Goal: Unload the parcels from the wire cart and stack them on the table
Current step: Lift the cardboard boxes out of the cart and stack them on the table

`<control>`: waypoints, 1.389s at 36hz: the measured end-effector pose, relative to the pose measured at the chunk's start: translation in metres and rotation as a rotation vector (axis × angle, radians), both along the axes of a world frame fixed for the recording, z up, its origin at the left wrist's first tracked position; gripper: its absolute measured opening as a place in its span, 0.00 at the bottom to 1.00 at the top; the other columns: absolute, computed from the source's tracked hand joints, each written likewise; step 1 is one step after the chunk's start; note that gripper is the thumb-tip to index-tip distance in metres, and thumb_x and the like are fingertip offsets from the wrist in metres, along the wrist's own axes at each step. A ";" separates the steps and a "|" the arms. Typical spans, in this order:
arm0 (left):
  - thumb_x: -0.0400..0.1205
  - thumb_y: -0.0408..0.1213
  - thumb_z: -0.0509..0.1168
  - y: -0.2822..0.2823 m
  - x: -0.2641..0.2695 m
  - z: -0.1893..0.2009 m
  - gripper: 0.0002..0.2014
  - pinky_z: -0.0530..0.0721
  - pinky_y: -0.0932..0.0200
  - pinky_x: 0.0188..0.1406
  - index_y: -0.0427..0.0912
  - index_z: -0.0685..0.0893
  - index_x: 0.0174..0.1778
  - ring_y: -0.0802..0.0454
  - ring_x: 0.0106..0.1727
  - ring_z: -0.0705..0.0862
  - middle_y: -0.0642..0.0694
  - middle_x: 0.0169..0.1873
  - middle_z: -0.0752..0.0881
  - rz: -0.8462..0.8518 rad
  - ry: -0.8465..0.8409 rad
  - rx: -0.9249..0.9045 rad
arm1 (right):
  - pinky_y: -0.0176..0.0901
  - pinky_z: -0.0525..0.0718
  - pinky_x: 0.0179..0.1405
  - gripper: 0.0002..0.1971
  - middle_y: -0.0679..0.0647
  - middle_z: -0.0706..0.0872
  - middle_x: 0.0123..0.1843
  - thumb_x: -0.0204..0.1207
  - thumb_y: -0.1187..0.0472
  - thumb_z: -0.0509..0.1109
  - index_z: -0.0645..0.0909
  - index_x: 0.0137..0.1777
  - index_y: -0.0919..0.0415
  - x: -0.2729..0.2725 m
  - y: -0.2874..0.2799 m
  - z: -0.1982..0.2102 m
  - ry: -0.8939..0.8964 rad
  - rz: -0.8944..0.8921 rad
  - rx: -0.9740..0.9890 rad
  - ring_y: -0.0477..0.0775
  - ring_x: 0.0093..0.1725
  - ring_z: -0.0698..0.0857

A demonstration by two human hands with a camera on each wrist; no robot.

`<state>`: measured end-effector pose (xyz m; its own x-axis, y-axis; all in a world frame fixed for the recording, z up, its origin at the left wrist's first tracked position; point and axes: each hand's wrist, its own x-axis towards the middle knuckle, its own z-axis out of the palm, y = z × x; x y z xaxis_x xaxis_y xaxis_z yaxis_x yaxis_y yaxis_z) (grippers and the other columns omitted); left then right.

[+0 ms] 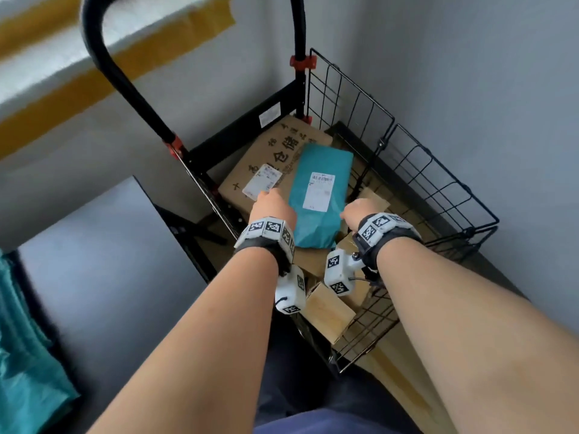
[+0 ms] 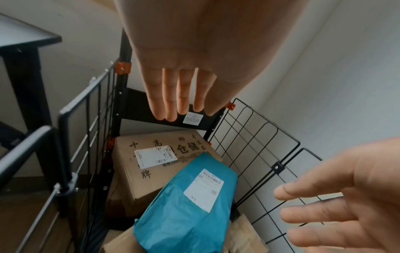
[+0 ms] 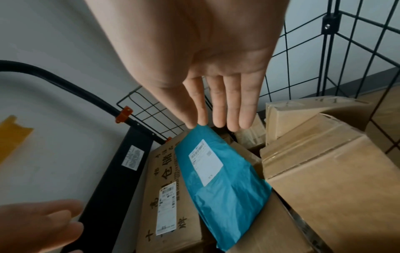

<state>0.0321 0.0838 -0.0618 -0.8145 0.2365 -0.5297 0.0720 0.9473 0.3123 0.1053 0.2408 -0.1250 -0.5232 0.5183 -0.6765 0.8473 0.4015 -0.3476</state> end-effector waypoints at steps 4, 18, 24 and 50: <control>0.82 0.29 0.55 0.019 -0.011 -0.027 0.21 0.78 0.49 0.61 0.42 0.72 0.72 0.41 0.68 0.76 0.40 0.70 0.72 -0.041 -0.065 -0.024 | 0.45 0.78 0.62 0.19 0.64 0.81 0.69 0.83 0.61 0.61 0.77 0.71 0.69 0.000 0.013 -0.028 -0.075 -0.028 -0.033 0.62 0.69 0.79; 0.84 0.33 0.55 0.056 -0.047 -0.112 0.22 0.75 0.48 0.66 0.42 0.70 0.75 0.41 0.70 0.74 0.40 0.72 0.69 -0.209 -0.194 -0.173 | 0.50 0.78 0.54 0.18 0.62 0.82 0.67 0.82 0.59 0.62 0.78 0.68 0.67 -0.038 0.029 -0.118 -0.191 -0.171 -0.096 0.62 0.62 0.82; 0.84 0.32 0.55 0.059 -0.054 -0.134 0.22 0.76 0.49 0.64 0.43 0.69 0.75 0.40 0.68 0.76 0.39 0.71 0.69 -0.238 -0.246 -0.228 | 0.45 0.73 0.41 0.13 0.58 0.79 0.43 0.78 0.62 0.64 0.79 0.60 0.66 -0.045 0.027 -0.141 -0.244 -0.247 -0.115 0.60 0.40 0.78; 0.83 0.34 0.54 0.045 -0.048 -0.105 0.20 0.80 0.47 0.63 0.42 0.73 0.73 0.39 0.67 0.76 0.38 0.69 0.74 -0.070 -0.189 -0.167 | 0.42 0.78 0.57 0.16 0.62 0.82 0.64 0.85 0.64 0.57 0.79 0.68 0.68 -0.058 0.032 -0.066 -0.287 0.014 -0.116 0.61 0.62 0.82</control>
